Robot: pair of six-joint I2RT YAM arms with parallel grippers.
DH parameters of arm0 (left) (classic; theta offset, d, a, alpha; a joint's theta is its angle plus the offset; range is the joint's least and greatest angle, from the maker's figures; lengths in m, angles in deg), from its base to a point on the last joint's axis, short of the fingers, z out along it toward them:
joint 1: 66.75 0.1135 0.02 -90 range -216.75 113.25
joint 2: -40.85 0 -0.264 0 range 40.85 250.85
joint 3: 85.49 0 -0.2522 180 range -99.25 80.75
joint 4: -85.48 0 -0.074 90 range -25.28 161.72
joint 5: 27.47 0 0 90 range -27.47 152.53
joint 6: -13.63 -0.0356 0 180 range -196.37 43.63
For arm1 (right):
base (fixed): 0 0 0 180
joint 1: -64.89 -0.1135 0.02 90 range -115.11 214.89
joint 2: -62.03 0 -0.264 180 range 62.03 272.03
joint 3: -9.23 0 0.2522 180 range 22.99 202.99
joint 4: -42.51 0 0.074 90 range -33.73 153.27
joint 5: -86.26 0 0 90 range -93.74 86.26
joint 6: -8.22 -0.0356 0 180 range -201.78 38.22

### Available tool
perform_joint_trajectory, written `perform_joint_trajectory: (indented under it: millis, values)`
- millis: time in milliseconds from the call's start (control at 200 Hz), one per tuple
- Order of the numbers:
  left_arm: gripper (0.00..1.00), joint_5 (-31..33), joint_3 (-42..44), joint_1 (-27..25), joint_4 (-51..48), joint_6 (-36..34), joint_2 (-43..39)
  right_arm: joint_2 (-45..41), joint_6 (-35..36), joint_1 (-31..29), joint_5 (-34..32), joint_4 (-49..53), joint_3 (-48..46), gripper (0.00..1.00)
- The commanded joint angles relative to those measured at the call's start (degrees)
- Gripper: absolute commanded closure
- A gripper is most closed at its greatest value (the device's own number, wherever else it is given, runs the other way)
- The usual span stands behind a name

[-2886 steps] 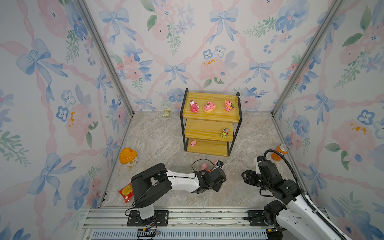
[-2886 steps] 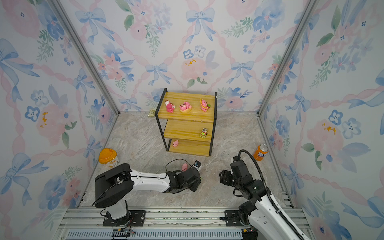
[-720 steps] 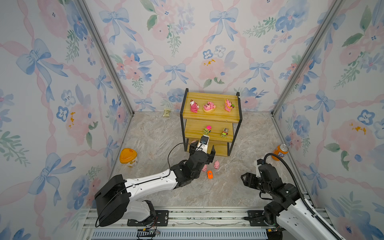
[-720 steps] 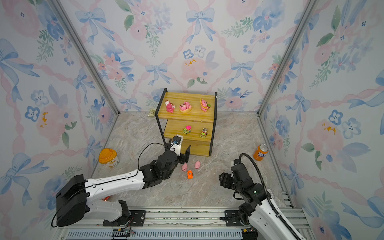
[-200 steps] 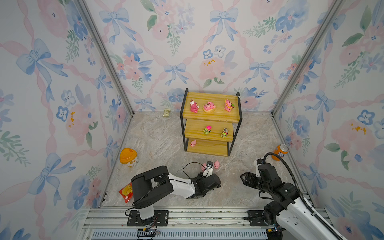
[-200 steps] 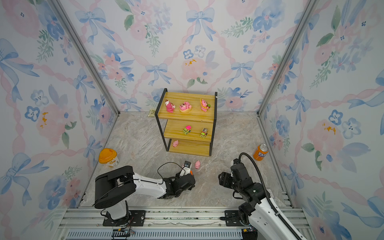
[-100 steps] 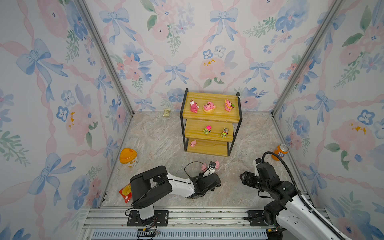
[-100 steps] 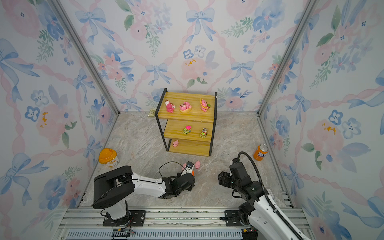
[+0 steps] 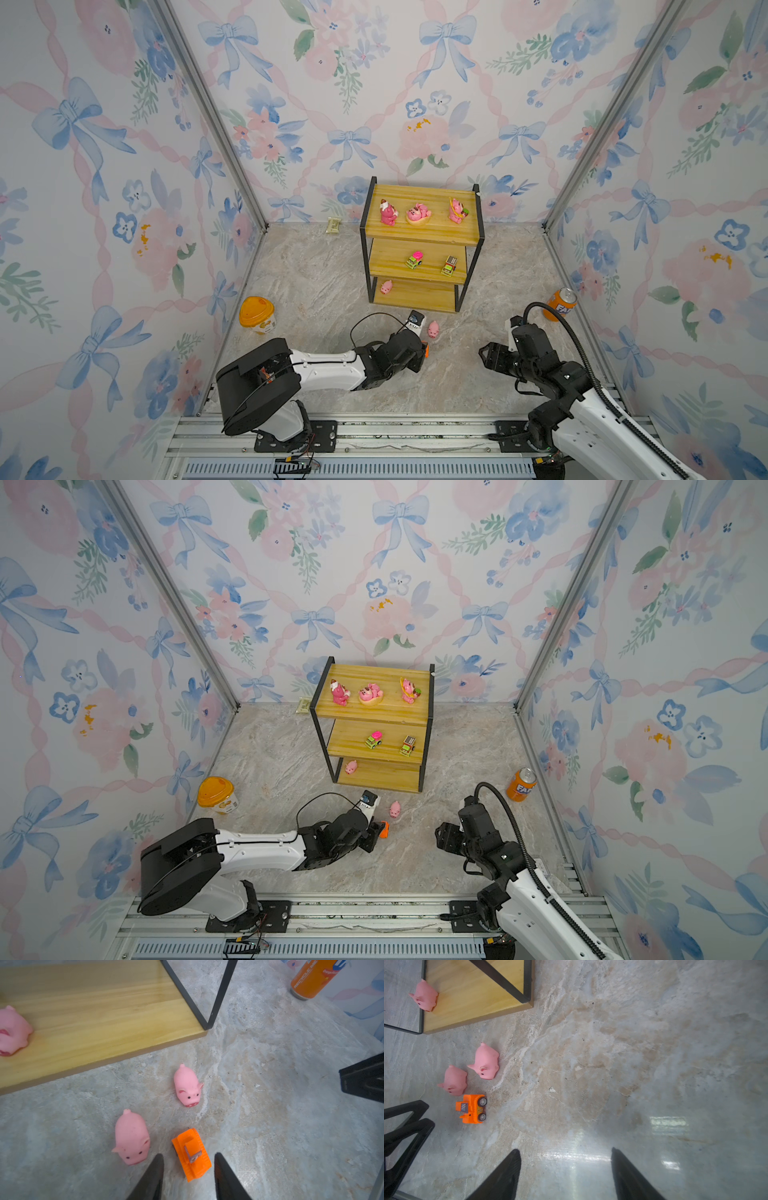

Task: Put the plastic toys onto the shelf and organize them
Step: 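Align the open left gripper around the orange bulldozer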

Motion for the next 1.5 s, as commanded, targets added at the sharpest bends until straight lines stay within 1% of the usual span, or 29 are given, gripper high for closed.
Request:
perform_joint_trajectory:
  millis: [0,145,285,395,615,825,1060,1290,1495]
  values:
    - [0.54,-1.9,2.0,0.4,0.2,0.0,-2.1,0.2,-0.3,0.4,0.7,-0.8,-1.2,0.29]
    - [0.54,-3.5,1.6,-0.8,0.3,2.6,0.1,0.6,-0.4,0.4,1.1,-1.3,-1.2,0.29]
    - [0.55,-2.8,-0.2,-2.6,0.5,6.1,5.0,1.2,0.0,0.4,1.2,-1.2,-0.8,0.29]
    - [0.53,-2.2,-1.0,-3.3,1.1,9.0,7.7,1.1,0.0,0.4,1.1,-1.0,-0.7,0.29]
    - [0.52,-0.7,-1.5,-3.3,2.1,10.5,10.4,0.5,-0.2,0.2,0.8,-0.6,-0.9,0.29]
    - [0.52,-0.9,-3.0,-3.2,2.5,11.0,12.5,0.2,-0.3,0.2,0.6,-0.4,-1.1,0.29]
    - [0.62,-0.5,-2.7,-3.0,2.4,11.7,12.9,0.2,-0.2,0.3,0.5,-0.4,-0.9,0.29]
    - [0.63,1.2,-1.1,-3.0,2.4,12.2,12.1,0.4,-0.3,0.2,0.7,-0.6,-1.1,0.29]
    - [0.73,1.2,-0.2,-2.3,1.9,9.5,12.4,0.1,-0.4,0.2,0.6,-0.3,-1.1,0.29]
